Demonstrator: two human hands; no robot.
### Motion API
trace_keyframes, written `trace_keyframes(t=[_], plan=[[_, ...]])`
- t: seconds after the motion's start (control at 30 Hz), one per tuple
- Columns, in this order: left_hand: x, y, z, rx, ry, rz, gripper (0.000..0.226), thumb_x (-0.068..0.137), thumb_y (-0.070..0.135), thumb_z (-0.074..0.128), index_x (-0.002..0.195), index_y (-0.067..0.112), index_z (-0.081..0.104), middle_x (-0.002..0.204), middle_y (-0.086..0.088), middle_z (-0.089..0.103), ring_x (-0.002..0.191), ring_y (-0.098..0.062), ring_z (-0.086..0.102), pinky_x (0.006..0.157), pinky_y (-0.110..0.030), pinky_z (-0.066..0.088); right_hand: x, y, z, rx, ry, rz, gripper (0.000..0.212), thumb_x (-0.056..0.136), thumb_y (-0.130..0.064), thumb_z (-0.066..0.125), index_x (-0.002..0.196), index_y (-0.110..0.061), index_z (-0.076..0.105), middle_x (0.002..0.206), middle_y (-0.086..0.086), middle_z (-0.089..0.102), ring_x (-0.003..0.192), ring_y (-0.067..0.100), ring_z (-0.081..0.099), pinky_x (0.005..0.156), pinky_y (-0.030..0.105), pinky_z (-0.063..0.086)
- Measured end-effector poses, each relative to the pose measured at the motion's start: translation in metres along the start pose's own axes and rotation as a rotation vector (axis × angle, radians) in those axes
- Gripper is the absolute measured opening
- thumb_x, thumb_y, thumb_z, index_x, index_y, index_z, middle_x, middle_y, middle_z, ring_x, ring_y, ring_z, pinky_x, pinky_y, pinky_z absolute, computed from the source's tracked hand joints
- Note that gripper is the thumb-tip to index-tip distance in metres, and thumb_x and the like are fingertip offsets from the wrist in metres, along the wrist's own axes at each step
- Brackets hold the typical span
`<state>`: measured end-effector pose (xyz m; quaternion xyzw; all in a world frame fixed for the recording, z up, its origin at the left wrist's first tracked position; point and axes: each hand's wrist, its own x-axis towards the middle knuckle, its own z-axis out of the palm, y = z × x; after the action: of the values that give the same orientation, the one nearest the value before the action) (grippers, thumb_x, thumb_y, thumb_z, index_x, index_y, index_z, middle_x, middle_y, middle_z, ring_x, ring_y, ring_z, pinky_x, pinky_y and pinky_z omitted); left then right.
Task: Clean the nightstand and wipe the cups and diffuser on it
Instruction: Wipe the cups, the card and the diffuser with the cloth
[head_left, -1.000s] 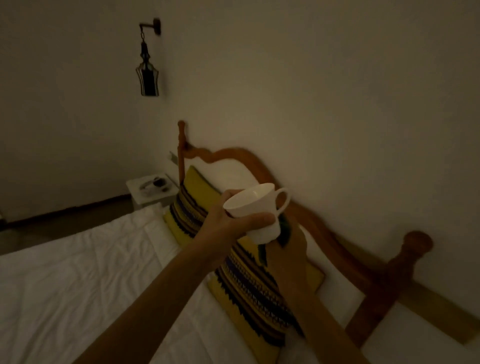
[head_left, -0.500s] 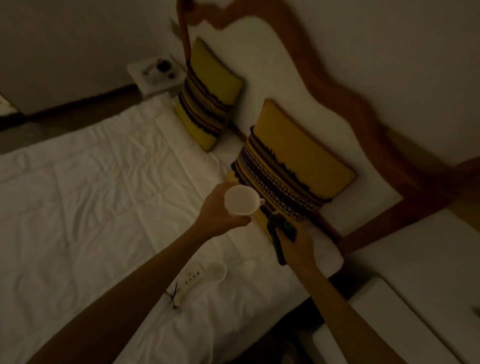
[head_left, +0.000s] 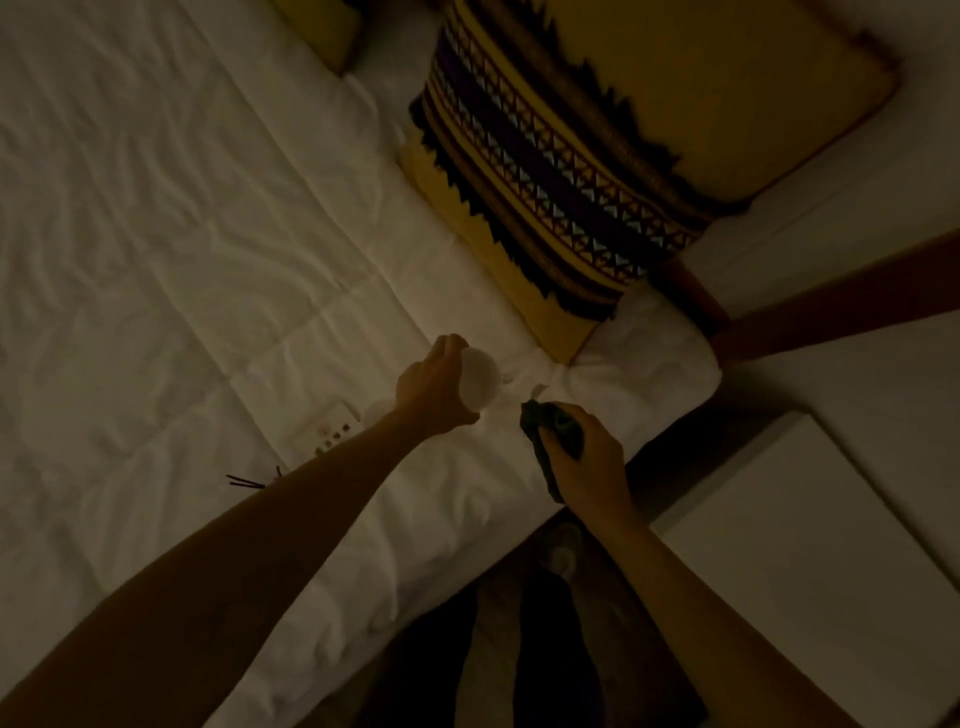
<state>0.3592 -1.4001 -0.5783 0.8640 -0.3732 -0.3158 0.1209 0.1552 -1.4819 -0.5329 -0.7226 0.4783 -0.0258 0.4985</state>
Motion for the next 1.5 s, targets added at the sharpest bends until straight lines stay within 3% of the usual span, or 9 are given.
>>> trace_keyframes(t=[0.17,0.3,0.4,0.53,0.73,0.87,1.1,1.33,1.5], plan=[[0.025,-0.019,0.045,0.074,-0.018,-0.027,0.095,0.056,0.032,0.094,0.131,0.020,0.038,0.131,-0.003,0.054,0.114,-0.031,0.058,0.080,-0.046,0.051,0.014,0.032,0.014,0.022,-0.025,-0.004,0.031,0.094,-0.021,0.067,0.124,-0.018,0.064,0.116,0.002,0.065,0.104,0.008,0.056,0.091,0.020,0.044],[0.028,-0.028,0.058,0.163,0.019,-0.038,0.098,0.057,0.036,0.093,0.135,0.019,0.037,0.136,-0.007,0.054,0.125,-0.032,0.049,0.094,-0.050,0.046,0.019,0.040,0.024,0.053,-0.061,-0.021,0.030,0.093,-0.022,0.068,0.123,-0.022,0.064,0.113,-0.004,0.065,0.103,0.002,0.056,0.085,0.001,0.039],[0.023,-0.031,0.052,0.228,0.003,-0.018,0.123,0.054,0.050,0.092,0.149,0.016,0.023,0.154,-0.009,0.037,0.145,-0.032,0.028,0.115,-0.056,0.027,0.023,0.036,0.029,0.056,-0.072,-0.028,0.031,0.093,-0.021,0.067,0.124,-0.020,0.064,0.112,-0.004,0.064,0.103,0.004,0.056,0.081,0.000,0.039],[0.003,-0.046,0.039,0.291,-0.005,-0.085,0.146,0.050,0.064,0.088,0.156,0.011,0.002,0.163,-0.012,0.014,0.152,-0.034,0.003,0.121,-0.057,0.004,0.025,0.023,0.026,0.094,-0.069,-0.038,0.029,0.093,-0.022,0.068,0.122,-0.024,0.064,0.108,-0.011,0.063,0.100,0.000,0.056,0.080,-0.004,0.039],[-0.025,-0.065,0.032,0.348,-0.095,-0.329,0.138,0.060,0.063,0.083,0.153,0.004,0.000,0.156,-0.022,0.025,0.148,-0.040,0.014,0.123,-0.051,0.010,0.024,0.011,0.022,0.125,-0.038,-0.067,0.028,0.093,-0.021,0.068,0.119,-0.029,0.064,0.104,-0.017,0.061,0.093,-0.009,0.055,0.079,-0.005,0.038],[-0.026,-0.064,0.034,0.272,-0.116,-0.436,0.108,0.067,0.052,0.083,0.143,0.001,0.025,0.139,-0.023,0.046,0.133,-0.040,0.039,0.116,-0.050,0.030,0.017,0.011,0.021,0.173,-0.042,-0.074,0.029,0.093,-0.020,0.068,0.116,-0.036,0.060,0.104,-0.027,0.059,0.096,-0.023,0.053,0.081,-0.004,0.039],[-0.039,-0.046,0.002,0.118,-0.080,-0.541,0.097,0.064,0.041,0.090,0.134,0.002,0.036,0.130,-0.015,0.048,0.124,-0.039,0.048,0.101,-0.058,0.044,-0.005,-0.002,0.004,0.228,-0.035,-0.070,0.028,0.092,-0.020,0.069,0.119,-0.028,0.065,0.109,-0.019,0.065,0.100,-0.018,0.056,0.084,-0.002,0.041],[-0.080,0.003,-0.098,-0.101,0.055,-0.379,0.105,0.058,0.037,0.094,0.138,0.006,0.033,0.134,-0.014,0.046,0.122,-0.037,0.050,0.100,-0.048,0.048,-0.022,-0.074,-0.041,0.275,0.055,-0.078,0.030,0.092,-0.022,0.069,0.122,-0.022,0.066,0.109,-0.009,0.067,0.105,0.011,0.062,0.078,0.002,0.044],[-0.103,0.057,-0.178,-0.132,0.160,-0.196,0.098,0.057,0.043,0.091,0.133,0.010,0.039,0.127,-0.012,0.053,0.116,-0.032,0.053,0.100,-0.044,0.046,-0.024,-0.146,-0.082,0.312,0.098,-0.226,0.030,0.093,-0.020,0.068,0.121,-0.030,0.065,0.111,-0.013,0.065,0.110,0.010,0.060,0.084,0.010,0.045]])
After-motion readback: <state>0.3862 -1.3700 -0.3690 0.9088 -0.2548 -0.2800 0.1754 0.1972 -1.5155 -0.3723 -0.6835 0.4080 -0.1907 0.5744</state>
